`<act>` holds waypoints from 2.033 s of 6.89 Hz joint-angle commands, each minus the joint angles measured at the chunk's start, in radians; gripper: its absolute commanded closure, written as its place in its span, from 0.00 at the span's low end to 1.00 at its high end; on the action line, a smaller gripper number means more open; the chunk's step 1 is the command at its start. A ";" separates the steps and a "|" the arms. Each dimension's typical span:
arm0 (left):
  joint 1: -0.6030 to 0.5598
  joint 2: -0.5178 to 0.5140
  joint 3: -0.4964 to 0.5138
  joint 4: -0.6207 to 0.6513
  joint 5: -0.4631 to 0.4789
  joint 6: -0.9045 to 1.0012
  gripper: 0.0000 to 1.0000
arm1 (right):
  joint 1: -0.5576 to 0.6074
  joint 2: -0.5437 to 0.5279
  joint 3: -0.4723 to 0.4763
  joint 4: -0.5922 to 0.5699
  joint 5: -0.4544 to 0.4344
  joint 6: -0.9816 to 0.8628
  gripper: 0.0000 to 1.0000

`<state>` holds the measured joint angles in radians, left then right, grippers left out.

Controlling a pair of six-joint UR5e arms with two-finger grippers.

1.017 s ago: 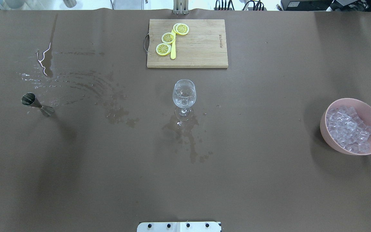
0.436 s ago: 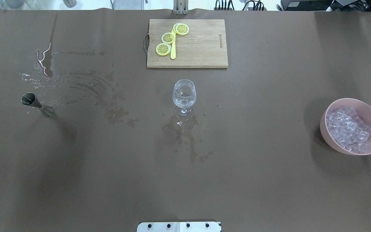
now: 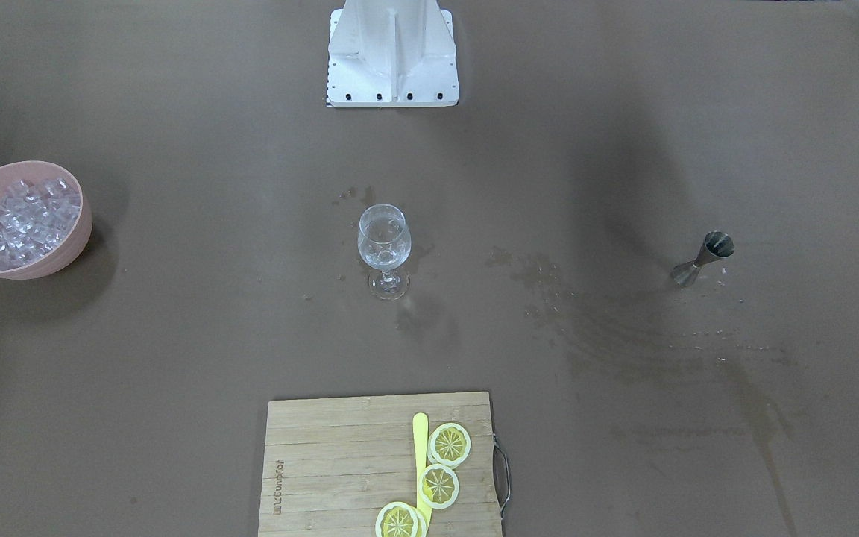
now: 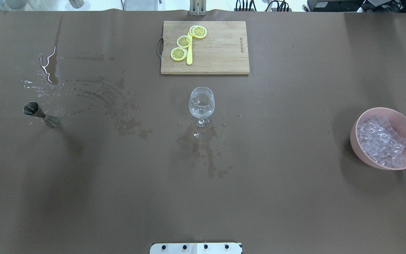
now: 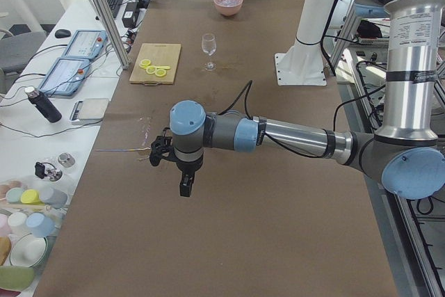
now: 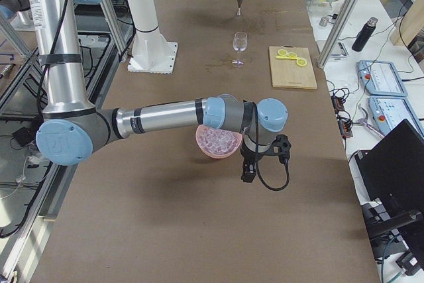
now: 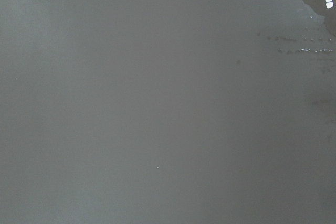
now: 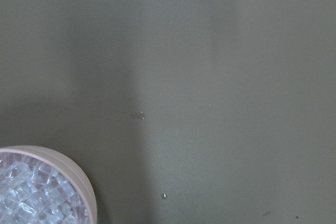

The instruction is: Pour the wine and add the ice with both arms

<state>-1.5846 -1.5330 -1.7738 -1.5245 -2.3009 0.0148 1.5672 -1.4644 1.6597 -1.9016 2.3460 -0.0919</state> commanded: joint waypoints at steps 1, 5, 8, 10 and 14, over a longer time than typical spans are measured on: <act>-0.001 0.010 0.005 0.001 0.032 -0.010 0.01 | -0.004 0.007 0.000 -0.002 -0.001 0.006 0.00; 0.104 -0.033 -0.177 0.006 0.035 -0.357 0.01 | -0.019 0.024 0.026 0.002 -0.011 0.008 0.00; 0.306 -0.027 -0.391 -0.006 0.115 -0.685 0.01 | -0.022 0.013 0.026 0.006 -0.005 0.009 0.00; 0.473 -0.012 -0.435 -0.162 0.236 -0.958 0.02 | -0.027 0.013 0.025 0.006 -0.004 0.009 0.00; 0.550 0.292 -0.437 -0.668 0.420 -1.033 0.02 | -0.029 0.013 0.026 0.006 0.003 0.009 0.00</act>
<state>-1.0690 -1.2707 -2.2117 -2.1474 -1.9423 -0.9976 1.5397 -1.4512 1.6845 -1.8960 2.3472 -0.0828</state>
